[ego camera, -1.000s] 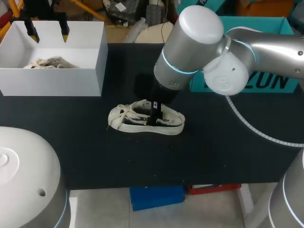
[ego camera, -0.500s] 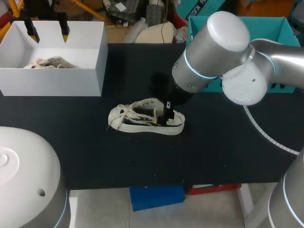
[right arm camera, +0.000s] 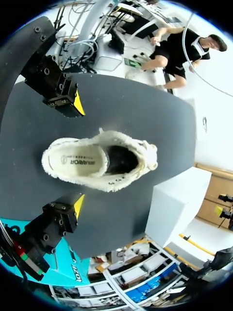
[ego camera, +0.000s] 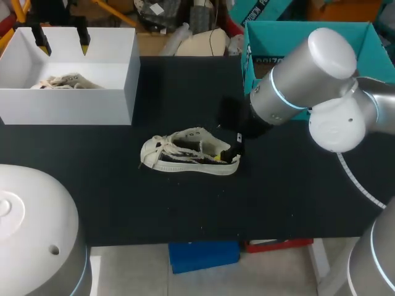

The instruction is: Take the shoe out of the shoebox, open the shoe tongue, remove and reinsert the insole, then place the shoe into the shoebox

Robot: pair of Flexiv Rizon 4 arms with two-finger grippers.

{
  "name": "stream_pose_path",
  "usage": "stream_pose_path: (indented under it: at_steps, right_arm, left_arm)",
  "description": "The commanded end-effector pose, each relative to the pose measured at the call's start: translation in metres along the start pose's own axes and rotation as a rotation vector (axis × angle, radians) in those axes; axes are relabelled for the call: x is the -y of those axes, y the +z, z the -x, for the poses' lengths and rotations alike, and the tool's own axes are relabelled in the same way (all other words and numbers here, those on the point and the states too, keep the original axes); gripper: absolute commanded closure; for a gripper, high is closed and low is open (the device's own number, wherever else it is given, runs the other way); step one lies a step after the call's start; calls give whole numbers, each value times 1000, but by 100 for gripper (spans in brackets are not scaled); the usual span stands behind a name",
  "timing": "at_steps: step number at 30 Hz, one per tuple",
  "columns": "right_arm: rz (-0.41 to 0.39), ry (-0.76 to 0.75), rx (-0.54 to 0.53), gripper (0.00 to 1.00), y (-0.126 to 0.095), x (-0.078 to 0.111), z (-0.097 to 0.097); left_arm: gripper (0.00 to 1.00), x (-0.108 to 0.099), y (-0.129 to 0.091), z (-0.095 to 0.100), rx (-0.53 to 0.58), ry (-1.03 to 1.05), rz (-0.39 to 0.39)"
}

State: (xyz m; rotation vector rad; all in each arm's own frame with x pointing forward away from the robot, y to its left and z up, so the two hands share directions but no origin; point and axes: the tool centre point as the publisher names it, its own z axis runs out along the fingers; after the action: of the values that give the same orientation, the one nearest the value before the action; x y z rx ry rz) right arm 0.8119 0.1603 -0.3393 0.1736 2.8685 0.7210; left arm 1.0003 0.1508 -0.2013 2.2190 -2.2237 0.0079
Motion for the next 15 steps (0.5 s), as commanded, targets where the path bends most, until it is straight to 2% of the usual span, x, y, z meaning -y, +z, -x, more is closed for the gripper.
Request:
stream_pose_path:
  at_steps: [1,5,9,15]
  right_arm:
    - [71,-1,-12,0,4,16,7]
    - [122,12,-10,0,10,27,11]
    - [211,4,6,0,16,35,15]
    - [323,-1,-6,0,27,40,19]
  left_arm:
    - [0,0,-1,0,1,-1,2]
    - [0,0,-1,0,1,-1,2]
    - [0,0,-1,0,1,-1,2]
    - [0,0,-1,0,1,-1,2]
